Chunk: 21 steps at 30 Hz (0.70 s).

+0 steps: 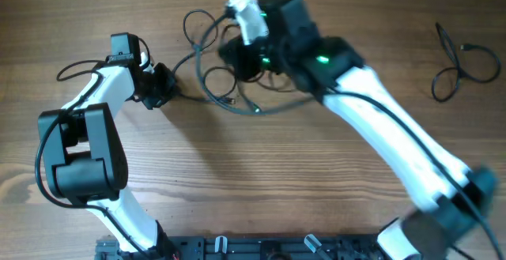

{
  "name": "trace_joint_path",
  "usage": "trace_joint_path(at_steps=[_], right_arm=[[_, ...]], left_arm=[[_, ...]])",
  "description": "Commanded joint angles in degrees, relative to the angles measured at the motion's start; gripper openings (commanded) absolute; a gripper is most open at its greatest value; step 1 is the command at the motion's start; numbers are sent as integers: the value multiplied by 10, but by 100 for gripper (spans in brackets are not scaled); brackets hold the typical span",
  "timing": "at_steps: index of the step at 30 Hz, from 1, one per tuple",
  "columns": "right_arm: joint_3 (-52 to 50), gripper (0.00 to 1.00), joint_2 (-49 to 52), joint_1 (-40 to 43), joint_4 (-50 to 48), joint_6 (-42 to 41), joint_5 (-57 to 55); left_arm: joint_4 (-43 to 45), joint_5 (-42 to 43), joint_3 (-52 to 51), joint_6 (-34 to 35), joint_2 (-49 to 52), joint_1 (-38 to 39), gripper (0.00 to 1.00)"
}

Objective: Untangle cables
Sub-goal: 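Lift the grasped black cable and carry it rightward with the right gripper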

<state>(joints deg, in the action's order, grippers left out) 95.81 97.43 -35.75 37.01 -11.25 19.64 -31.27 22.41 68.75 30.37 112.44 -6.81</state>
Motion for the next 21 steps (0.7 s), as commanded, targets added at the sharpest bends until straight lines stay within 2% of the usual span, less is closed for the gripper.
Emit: trace_joint_path(at_steps=[1,7,12,17,21], right_arm=[[2,4,-56,-2,60,42,-229],[2,4,-81,-2,174,-2,-491],[2,4,-80,3,280,-122,-683],[2,4,-80,33,330,-193,-724],[2,4,-79,75,347,-214,-724]], left_arm=[[0,3,6,1,-2,2,14],[2,3,6,1,-2,2,15],[4,3,6,1,-2,2,15],[4,3,6,1,-2,2,15],[4,3,6,1,-2,2,15]])
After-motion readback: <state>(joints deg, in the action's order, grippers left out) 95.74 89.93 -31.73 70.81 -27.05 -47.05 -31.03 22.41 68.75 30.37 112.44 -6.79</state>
